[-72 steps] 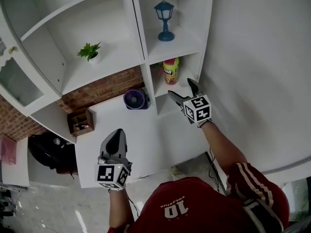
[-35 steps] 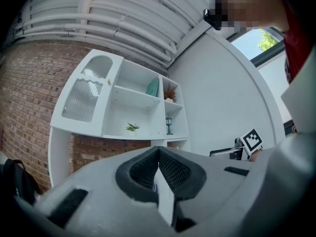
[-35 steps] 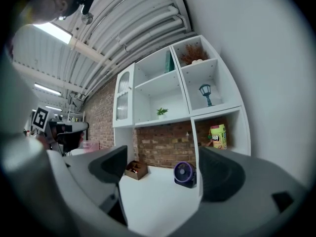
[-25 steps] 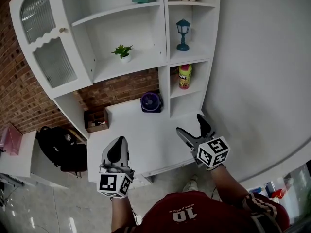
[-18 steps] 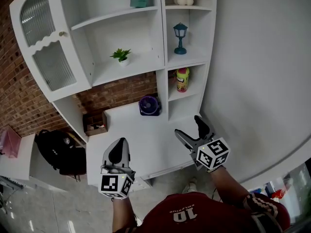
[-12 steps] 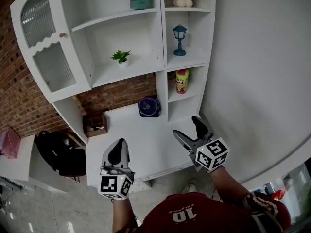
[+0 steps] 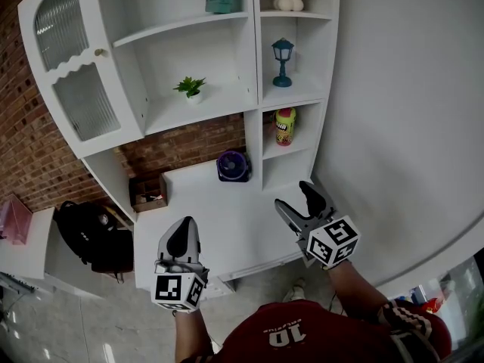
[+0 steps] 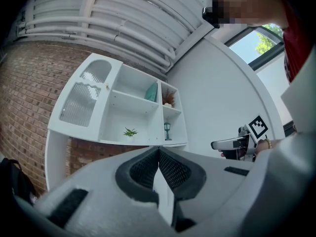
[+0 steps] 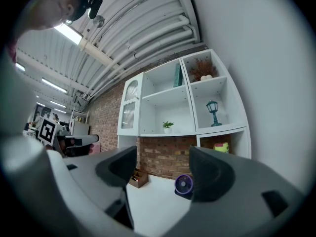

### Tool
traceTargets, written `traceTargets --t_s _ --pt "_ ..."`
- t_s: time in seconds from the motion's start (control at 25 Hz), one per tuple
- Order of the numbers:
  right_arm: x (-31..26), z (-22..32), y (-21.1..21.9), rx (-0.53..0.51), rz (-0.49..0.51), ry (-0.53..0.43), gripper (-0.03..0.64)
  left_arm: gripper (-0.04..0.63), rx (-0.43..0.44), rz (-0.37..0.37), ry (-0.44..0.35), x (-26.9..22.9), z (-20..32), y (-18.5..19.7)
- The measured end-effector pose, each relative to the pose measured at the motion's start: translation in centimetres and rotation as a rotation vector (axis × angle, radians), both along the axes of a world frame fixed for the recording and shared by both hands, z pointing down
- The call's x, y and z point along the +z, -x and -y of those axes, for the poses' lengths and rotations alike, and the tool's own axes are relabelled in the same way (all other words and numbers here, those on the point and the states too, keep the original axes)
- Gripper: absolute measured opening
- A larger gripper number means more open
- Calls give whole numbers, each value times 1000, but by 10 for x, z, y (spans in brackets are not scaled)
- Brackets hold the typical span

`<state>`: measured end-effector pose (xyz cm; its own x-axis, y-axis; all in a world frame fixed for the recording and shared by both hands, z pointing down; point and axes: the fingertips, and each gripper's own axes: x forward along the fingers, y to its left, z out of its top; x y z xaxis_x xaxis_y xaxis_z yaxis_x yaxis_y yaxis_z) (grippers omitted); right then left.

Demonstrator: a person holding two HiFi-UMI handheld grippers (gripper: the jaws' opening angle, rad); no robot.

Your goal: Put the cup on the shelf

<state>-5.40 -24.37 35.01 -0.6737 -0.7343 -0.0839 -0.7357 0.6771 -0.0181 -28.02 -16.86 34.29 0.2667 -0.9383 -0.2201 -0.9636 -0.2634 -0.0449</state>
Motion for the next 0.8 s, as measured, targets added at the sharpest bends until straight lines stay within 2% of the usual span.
traceTargets --t_s 0.36,0.8 --pt "5 -1 0 5 -13 -1 291 0 5 -1 5 1 0 0" --pt "9 -2 0 -6 -27 4 209 0 -2 -15 10 6 -1 3"
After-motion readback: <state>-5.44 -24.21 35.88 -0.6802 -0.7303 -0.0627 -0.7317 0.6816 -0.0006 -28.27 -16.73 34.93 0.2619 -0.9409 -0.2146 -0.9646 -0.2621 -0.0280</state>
